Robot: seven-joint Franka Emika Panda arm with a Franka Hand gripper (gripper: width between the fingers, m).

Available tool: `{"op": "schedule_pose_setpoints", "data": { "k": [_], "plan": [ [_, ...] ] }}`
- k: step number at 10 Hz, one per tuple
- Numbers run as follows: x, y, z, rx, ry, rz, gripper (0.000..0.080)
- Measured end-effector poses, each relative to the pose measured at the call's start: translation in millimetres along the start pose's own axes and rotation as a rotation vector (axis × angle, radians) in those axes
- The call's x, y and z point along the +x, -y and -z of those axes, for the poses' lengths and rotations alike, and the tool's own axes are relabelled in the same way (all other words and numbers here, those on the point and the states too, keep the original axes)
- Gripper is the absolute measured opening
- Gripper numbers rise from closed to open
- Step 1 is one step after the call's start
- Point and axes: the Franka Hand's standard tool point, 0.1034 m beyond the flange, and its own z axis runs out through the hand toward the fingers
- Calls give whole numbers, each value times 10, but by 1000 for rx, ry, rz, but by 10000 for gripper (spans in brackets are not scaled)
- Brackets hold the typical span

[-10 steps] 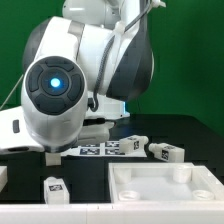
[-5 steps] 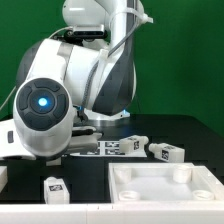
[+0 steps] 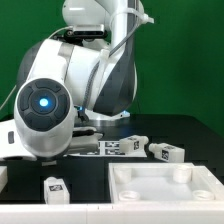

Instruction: Assemble one leg

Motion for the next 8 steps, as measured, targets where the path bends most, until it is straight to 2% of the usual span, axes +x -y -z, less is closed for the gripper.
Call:
{"op": "schedule_pose_setpoints", "data": {
  "k": [2,3,4,5,6,7,8],
  "plan": [
    [3,9,5,-1,0,1,285],
    [-54,160,108,14,16,-2,285],
    [-152,404,365,31,8,0,285],
    [-206,616,566,23,7,-7,285],
    [-163,778,710,18,-26,-7,285],
    [-131,796,857,-3,-118,28,285],
    [-125,691,858,0,-191,46,285]
  ]
}}
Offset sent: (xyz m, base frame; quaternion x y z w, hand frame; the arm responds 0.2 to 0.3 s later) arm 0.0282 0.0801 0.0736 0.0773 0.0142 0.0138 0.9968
